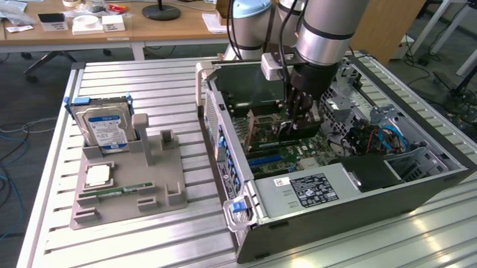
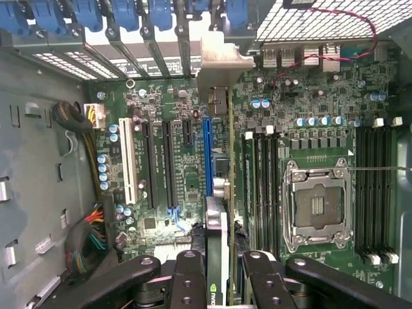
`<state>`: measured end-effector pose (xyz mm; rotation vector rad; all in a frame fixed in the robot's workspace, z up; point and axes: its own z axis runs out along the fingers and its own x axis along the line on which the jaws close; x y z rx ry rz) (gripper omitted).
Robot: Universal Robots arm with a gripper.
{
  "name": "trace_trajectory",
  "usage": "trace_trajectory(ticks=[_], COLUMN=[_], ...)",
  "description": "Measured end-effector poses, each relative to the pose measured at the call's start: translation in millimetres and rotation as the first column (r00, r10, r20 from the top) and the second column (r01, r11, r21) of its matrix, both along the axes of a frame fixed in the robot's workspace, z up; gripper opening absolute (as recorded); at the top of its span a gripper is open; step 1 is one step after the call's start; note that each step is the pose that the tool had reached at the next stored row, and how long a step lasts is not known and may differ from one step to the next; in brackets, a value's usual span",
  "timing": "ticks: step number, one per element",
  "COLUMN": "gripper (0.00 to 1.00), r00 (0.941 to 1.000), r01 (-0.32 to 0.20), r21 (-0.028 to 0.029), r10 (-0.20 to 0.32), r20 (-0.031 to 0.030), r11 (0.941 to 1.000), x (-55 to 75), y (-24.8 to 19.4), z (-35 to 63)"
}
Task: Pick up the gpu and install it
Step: 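Insert the gpu into the slot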
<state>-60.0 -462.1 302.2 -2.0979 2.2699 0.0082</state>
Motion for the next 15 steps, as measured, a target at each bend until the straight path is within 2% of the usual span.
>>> trace_trajectory(ticks=[15], gripper=[0.27], r00=[0.9999], r01=[0.012], r21=[-0.0004], r10=[-0.012], r20=[0.0000], r11=[0.9999], x=[-6.5], y=[-0.8], z=[-13.6])
